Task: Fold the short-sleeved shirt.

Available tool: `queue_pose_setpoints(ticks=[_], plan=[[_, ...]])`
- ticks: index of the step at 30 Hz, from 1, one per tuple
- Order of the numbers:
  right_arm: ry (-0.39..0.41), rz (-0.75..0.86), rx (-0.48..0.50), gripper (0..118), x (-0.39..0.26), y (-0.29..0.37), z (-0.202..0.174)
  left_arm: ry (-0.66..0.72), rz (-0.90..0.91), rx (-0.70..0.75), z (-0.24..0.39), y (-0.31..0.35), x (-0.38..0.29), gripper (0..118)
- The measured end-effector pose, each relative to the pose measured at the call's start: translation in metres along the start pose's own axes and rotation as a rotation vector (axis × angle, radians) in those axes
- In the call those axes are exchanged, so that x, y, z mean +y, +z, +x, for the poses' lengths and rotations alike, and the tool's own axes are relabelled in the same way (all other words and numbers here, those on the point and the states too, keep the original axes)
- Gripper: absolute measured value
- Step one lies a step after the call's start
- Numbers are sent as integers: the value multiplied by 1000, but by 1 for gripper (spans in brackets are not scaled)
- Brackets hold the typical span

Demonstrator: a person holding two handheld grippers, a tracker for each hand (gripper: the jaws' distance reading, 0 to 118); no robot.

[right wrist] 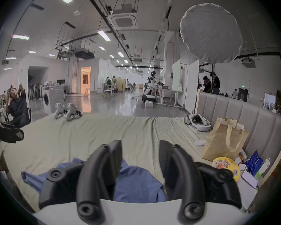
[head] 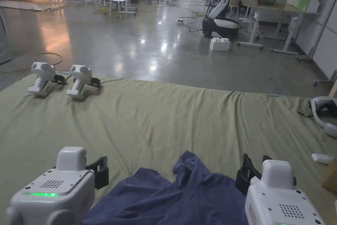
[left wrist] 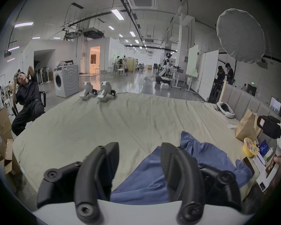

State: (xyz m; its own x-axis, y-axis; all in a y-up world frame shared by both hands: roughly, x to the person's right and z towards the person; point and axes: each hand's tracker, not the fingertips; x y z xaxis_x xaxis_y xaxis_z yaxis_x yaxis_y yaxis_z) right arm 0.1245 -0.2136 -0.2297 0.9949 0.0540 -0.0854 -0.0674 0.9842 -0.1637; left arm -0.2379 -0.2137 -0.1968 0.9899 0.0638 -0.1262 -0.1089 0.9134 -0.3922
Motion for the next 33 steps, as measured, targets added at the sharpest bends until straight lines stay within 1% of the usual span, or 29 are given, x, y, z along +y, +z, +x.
queue_pose_setpoints(ticks=[1,3,5,8,10,15,17,20,23,29,33], plan=[[-1,14,-13,26,0,0,-2,-14,13,6,4,-2,1,15],[4,43,-49,24,1,-1,-4,-52,49,49,7,-9,-5,15],[12,61,-46,14,2,-1,-3,-72,70,25,8,-11,-4,13],[25,78,-39,6,4,-4,-4,-140,138,80,15,-11,-4,4],[27,85,-36,6,6,-5,-5,-162,182,95,20,-8,-2,2],[10,92,-25,5,9,-8,-7,-164,266,95,15,1,-3,2],[4,89,-16,5,9,-9,-7,-156,259,93,6,2,-5,2],[5,70,-3,5,6,-12,-8,-119,194,92,-15,2,-12,2],[6,41,8,5,0,-16,-9,-79,77,105,-41,5,-22,2],[9,-36,38,5,-15,-26,-12,-18,-237,119,-93,10,-53,2],[13,-78,44,5,-25,-30,-15,79,-437,109,-119,-3,-79,3]])
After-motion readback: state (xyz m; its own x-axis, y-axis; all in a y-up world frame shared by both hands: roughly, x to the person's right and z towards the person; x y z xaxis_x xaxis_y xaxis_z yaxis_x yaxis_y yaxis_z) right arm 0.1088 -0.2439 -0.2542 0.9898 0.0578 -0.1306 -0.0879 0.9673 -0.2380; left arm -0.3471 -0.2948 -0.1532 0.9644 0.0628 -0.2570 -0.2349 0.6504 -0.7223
